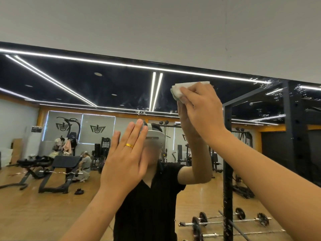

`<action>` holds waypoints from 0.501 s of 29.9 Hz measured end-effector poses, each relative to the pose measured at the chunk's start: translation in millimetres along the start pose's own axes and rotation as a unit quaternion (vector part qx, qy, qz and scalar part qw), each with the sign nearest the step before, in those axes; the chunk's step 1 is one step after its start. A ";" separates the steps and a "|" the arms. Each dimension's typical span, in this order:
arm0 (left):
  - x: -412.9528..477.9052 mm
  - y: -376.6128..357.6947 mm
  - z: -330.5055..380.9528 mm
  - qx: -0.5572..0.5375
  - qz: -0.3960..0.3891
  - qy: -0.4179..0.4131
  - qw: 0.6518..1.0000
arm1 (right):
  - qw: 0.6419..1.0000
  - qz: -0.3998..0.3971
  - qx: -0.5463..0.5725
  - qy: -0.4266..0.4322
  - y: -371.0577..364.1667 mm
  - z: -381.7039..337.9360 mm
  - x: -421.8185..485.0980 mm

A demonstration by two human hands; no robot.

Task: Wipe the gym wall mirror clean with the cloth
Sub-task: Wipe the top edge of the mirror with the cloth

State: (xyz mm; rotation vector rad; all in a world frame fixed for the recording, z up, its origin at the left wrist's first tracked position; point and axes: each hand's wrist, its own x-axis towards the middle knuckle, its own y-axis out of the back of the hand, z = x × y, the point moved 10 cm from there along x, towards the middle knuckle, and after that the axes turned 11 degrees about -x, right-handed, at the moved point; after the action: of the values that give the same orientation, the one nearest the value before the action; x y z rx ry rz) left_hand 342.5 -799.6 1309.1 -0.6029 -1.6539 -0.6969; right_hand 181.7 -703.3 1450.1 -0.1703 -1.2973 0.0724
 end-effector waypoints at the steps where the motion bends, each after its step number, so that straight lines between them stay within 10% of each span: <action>1: 0.1 0.2 0.0 0.000 0.001 0.000 1.000 | 1.000 -0.014 0.009 0.013 -1.4 2.6 -0.6; 15: -0.5 -1.2 -0.6 -0.004 -0.011 0.001 1.000 | 1.000 -0.006 0.010 0.014 -0.2 1.2 13.0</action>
State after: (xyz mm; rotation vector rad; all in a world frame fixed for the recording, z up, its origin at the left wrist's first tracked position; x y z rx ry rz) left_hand 342.1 -800.9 1308.5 -0.5889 -1.6585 -0.7206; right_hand 184.1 -701.5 1462.8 -0.1455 -1.2697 0.0717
